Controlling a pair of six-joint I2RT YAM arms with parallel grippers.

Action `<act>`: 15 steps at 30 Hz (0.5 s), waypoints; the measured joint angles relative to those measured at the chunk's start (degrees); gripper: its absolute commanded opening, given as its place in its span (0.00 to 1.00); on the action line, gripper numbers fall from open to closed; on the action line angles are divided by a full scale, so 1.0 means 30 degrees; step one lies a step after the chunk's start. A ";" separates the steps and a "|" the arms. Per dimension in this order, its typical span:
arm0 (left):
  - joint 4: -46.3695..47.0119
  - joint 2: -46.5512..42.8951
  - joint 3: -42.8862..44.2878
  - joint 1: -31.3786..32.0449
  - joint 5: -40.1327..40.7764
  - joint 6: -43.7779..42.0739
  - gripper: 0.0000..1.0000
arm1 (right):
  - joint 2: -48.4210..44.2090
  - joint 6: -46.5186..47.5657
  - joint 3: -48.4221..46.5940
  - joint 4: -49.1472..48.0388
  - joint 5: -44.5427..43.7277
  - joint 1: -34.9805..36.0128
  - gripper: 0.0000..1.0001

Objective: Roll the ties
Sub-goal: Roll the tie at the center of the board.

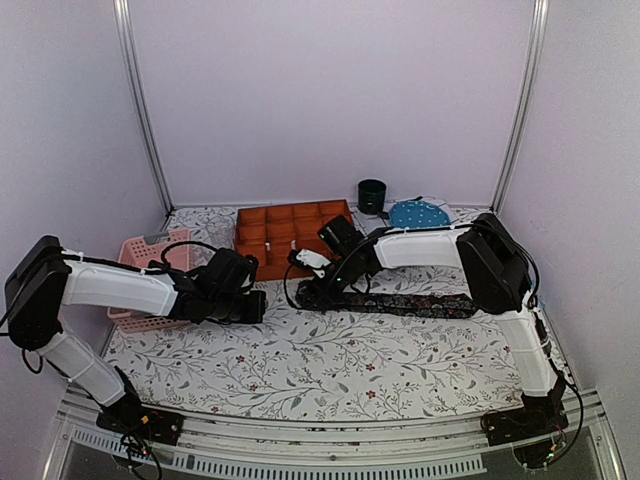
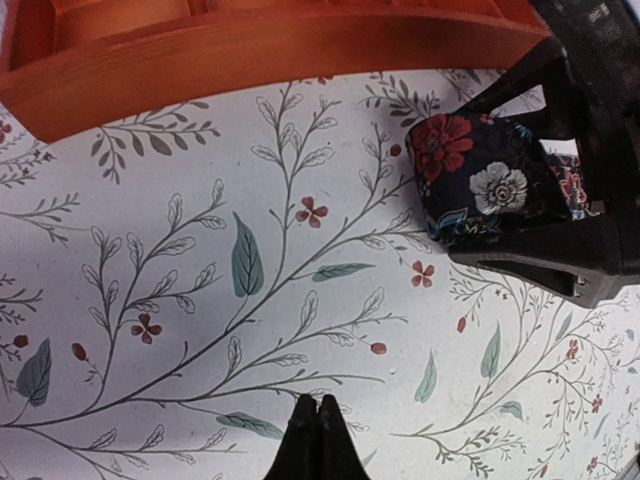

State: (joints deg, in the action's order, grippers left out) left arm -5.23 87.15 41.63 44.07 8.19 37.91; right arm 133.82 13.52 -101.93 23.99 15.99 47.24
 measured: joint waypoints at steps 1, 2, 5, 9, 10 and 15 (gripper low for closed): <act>0.0000 0.0000 0.0000 0.0000 0.0000 0.0000 0.00 | 0.0000 -0.0146 0.0000 -0.0066 0.0022 0.0000 0.82; 0.0007 0.0000 0.0000 0.0000 -0.0007 0.0000 0.00 | 0.0000 -0.0306 0.0007 -0.0146 0.0087 0.0000 0.83; 0.0007 -0.0007 0.0000 0.0000 0.0000 0.0000 0.00 | -0.0022 -0.0896 0.0007 -0.0277 0.0299 -0.0029 0.85; 0.0007 -0.0066 0.0000 0.0000 0.0007 0.0000 0.00 | -0.0087 -0.1698 0.0007 -0.0284 0.0634 -0.0117 0.86; 0.0007 -0.0109 0.0000 0.0000 0.0007 0.0000 0.00 | -0.0102 -0.1909 0.0007 -0.0277 0.0743 -0.0146 0.86; 0.0000 -0.0372 0.0000 0.0000 0.0007 0.0000 0.00 | -0.0576 -0.2834 0.0182 -0.0233 0.1370 -0.0313 0.87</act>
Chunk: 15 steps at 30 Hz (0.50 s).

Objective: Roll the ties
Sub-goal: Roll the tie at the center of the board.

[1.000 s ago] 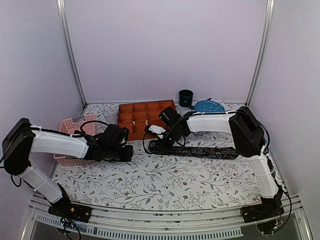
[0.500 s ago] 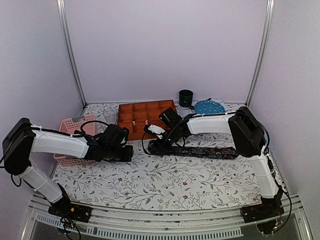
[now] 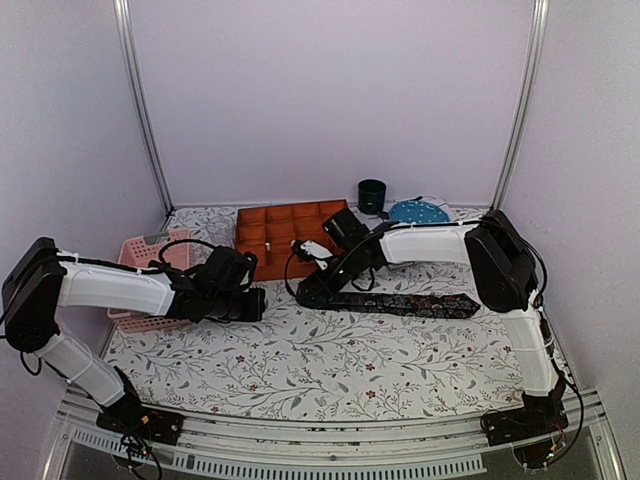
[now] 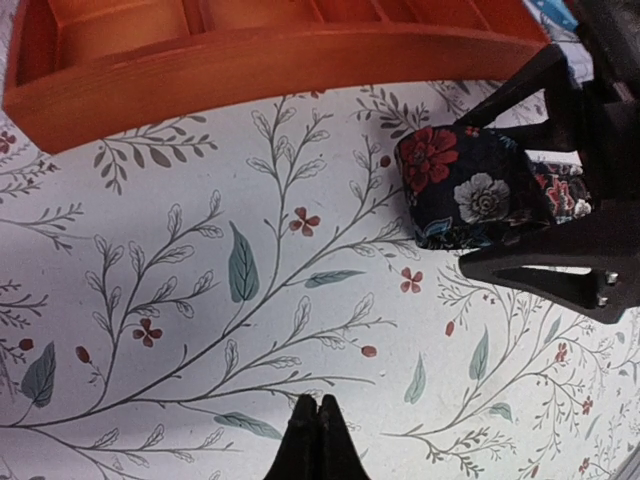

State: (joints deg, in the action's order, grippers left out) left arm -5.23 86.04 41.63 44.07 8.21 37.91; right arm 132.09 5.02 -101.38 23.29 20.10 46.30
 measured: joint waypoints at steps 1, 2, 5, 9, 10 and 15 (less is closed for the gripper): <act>0.0000 -0.0036 0.0007 -0.0007 0.0000 0.0000 0.00 | -0.0255 -0.0189 0.0102 0.0000 0.0095 -0.0051 0.87; 0.0000 -0.0066 0.0029 0.0000 0.0000 0.0000 0.00 | -0.0568 -0.0401 0.0233 -0.0029 0.0219 -0.0095 0.87; 0.0000 -0.0087 0.0095 -0.0007 0.0000 0.0000 0.06 | -0.1625 -0.1020 0.0678 -0.0291 0.0503 -0.0291 0.86; 0.0051 -0.0255 0.0131 -0.0029 -0.0066 0.0051 0.41 | -0.4044 -0.2404 0.1916 -0.1115 0.0481 -0.0670 0.71; 0.0102 -0.0328 0.0153 -0.0066 -0.0146 -0.0007 0.44 | -0.4765 -0.2973 0.2193 -0.1406 0.0459 -0.0765 0.59; 0.0962 -0.0342 0.0721 -0.0627 -0.1333 0.0364 0.45 | -0.7657 -0.6076 0.3956 -0.3708 0.0546 -0.1180 0.18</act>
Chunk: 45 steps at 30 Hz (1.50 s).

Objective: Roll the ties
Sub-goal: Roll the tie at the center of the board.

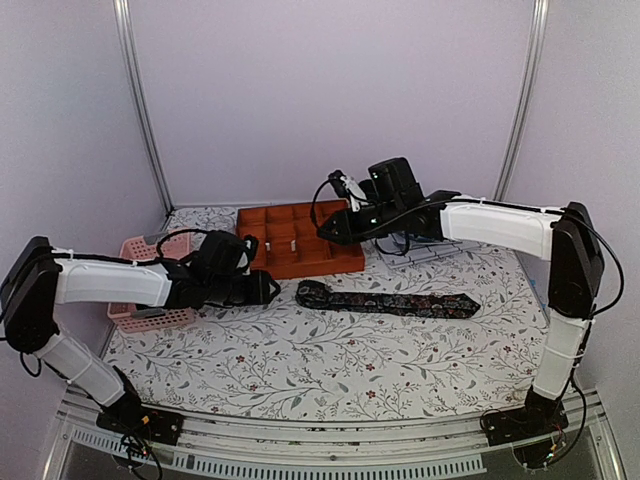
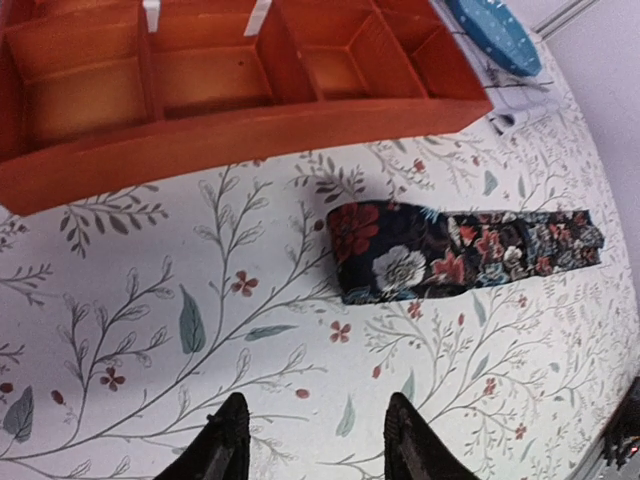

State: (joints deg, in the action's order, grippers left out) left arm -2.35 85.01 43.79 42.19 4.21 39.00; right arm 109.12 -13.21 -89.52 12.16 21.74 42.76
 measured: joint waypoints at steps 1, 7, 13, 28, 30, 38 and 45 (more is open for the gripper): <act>0.0291 0.0117 0.0262 -0.0182 -0.0393 0.0080 0.45 | -0.0342 -0.0699 0.0459 -0.0503 0.0073 -0.0044 0.14; 0.2419 0.2076 0.1756 -0.1049 -0.3381 0.0765 0.48 | -0.0474 -0.4437 0.3264 -0.2222 0.0743 -0.0073 0.00; 0.3570 0.4211 0.2346 -0.1377 -0.5872 0.1545 0.46 | 0.0138 -0.7315 0.4634 -0.4116 0.1472 -0.0066 0.00; 0.4095 0.6295 0.3563 -0.1719 -0.6630 0.2324 0.22 | 0.3206 -0.9668 0.4648 -0.5493 0.1654 -0.0066 0.00; 0.4175 0.6273 0.3563 -0.1741 -0.6550 0.2339 0.14 | 0.3483 -0.9755 0.4648 -0.5472 0.1654 -0.0066 0.00; 0.4320 0.6135 0.3803 -0.1698 -0.6754 0.2076 0.00 | 0.3912 -0.9865 0.4648 -0.5493 0.1654 -0.0066 0.00; 0.4794 0.6841 0.4656 -0.1450 -0.7701 0.1989 0.00 | 0.4160 -0.9908 0.4656 -0.5530 0.1654 -0.0066 0.00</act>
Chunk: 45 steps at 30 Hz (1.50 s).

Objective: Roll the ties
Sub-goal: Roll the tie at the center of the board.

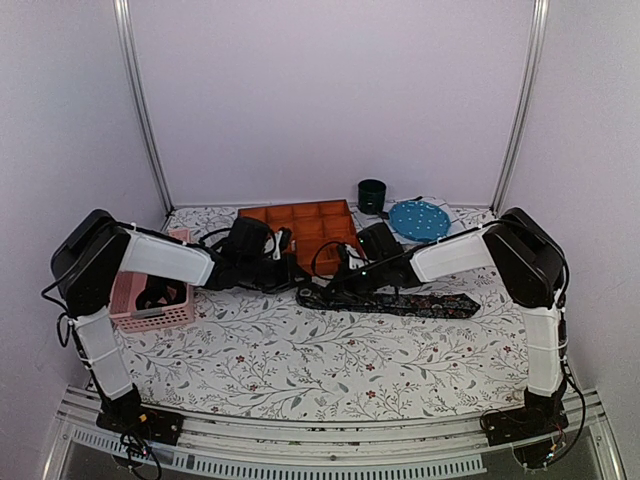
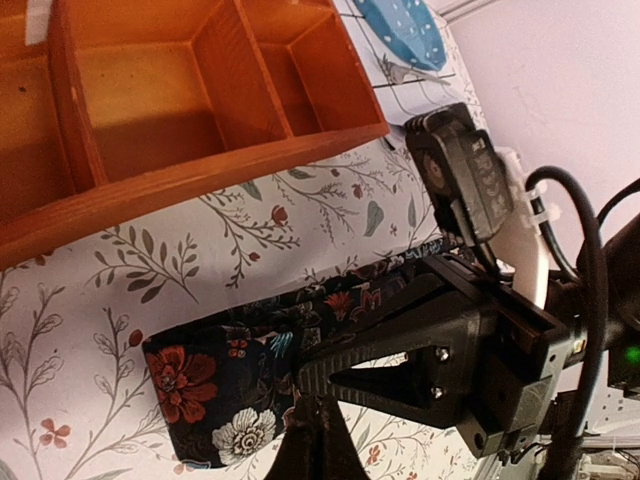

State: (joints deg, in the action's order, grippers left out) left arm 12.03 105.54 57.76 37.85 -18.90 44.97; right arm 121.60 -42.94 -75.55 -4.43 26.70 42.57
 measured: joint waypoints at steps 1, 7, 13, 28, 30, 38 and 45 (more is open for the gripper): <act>0.0029 0.0138 0.0029 0.0036 -0.0066 0.0000 0.00 | 0.0036 0.0000 0.0000 -0.0007 0.0000 0.0000 0.00; 0.0066 0.0692 0.0168 0.0073 -0.0277 -0.0117 0.00 | 0.0240 -0.0255 0.0204 -0.0379 0.0007 0.0000 0.00; 0.0073 0.1450 0.0226 0.0080 -0.0255 -0.0131 0.00 | 0.0240 -0.0430 0.0437 -0.0787 0.0015 0.0000 0.00; 0.0903 0.2958 0.0350 -0.0015 0.0619 -0.0189 0.00 | 0.0248 -0.0750 0.1107 -0.1705 0.0015 -0.0022 0.00; 0.1086 0.3009 0.0335 -0.0015 0.0597 -0.0189 0.00 | 0.0248 -0.0772 0.1173 -0.1843 0.0058 -0.0051 0.00; 0.1049 0.2936 0.0335 -0.0015 0.0517 -0.0350 0.01 | 0.0226 -0.0495 0.0670 -0.1064 0.0277 -0.0087 0.00; -0.0153 0.1668 0.0342 0.0036 0.0495 -0.0794 0.29 | 0.0211 0.0372 -0.0933 0.0831 0.0299 -0.0087 0.01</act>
State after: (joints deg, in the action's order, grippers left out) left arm 11.57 110.54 58.78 37.95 -17.41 42.59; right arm 122.23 -41.82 -78.35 -1.93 27.59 42.30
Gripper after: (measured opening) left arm 0.191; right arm 0.002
